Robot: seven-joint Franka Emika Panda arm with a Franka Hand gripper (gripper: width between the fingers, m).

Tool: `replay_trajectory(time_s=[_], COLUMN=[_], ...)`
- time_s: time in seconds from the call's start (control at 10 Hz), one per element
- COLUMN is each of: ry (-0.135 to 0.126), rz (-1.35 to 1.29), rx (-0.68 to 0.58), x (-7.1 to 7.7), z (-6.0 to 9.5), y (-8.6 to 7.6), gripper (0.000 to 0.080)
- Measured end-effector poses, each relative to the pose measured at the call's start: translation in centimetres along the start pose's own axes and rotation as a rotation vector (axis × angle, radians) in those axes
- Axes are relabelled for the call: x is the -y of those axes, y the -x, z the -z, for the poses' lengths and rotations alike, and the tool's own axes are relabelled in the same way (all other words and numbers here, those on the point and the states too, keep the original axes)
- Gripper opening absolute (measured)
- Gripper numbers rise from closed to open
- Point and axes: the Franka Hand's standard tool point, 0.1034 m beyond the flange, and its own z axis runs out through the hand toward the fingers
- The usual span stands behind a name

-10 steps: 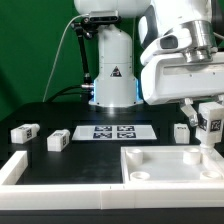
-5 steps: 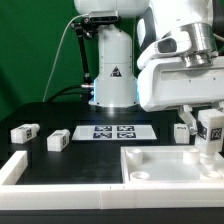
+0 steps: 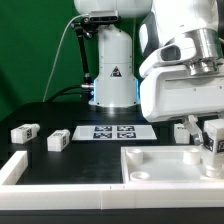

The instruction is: Assemble one leg

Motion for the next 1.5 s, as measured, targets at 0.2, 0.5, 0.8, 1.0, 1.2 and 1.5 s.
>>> replay_trajectory(time_s=[0.2,0.5,0.8,1.0,1.2,1.5], ry=[0.003,0.003,0.005,0.007,0.006,0.009], rz=[0.002,0.002,0.002,0.001,0.000,0.002], rx=[-0.027,-0.030,-0.028,-0.040,-0.030,-0.025], x=[0.2,0.2,0.1,0.1,0.2,-0.2], z=[-0.1,0.0,0.2,0.2,0.0,-0.1], y=[-0.2,-0.1,0.3,0.5,1.1,1.5], gripper=[0.0290,0.0290,0.0290,0.0290,0.0290,0.0290])
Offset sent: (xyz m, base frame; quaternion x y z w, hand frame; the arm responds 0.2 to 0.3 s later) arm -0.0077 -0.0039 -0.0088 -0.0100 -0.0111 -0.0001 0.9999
